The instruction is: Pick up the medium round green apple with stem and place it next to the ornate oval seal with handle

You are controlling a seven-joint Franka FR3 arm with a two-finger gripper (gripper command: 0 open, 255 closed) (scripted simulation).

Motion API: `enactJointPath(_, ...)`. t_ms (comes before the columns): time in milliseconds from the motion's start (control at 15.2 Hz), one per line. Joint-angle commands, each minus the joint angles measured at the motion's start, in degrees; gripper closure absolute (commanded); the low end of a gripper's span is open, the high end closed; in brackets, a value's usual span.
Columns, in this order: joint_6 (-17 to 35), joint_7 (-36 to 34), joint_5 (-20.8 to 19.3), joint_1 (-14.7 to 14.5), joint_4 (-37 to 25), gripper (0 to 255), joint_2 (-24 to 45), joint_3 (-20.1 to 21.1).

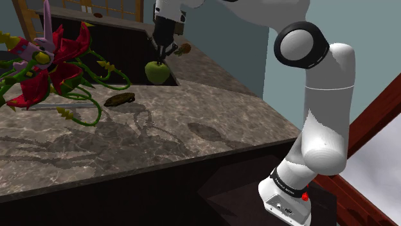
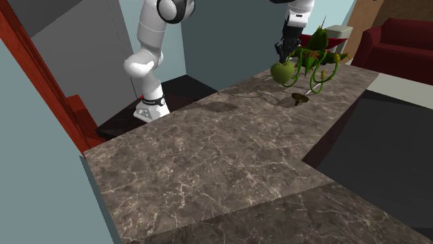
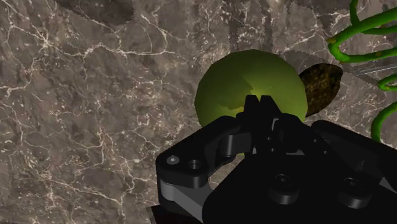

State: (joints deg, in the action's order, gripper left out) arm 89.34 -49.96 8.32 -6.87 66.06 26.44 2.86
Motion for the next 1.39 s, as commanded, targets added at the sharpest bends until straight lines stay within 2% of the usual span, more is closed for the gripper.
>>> enactJointPath(0,1.82,0.18,0.02,-0.05,2.25,255,-0.47,0.00)
enactJointPath(594,9.11,1.24,0.17,-0.11,10.47,255,-1.31,-0.05)
enactJointPath(1320,17.07,2.40,0.41,-0.19,17.71,255,-0.52,-0.06)
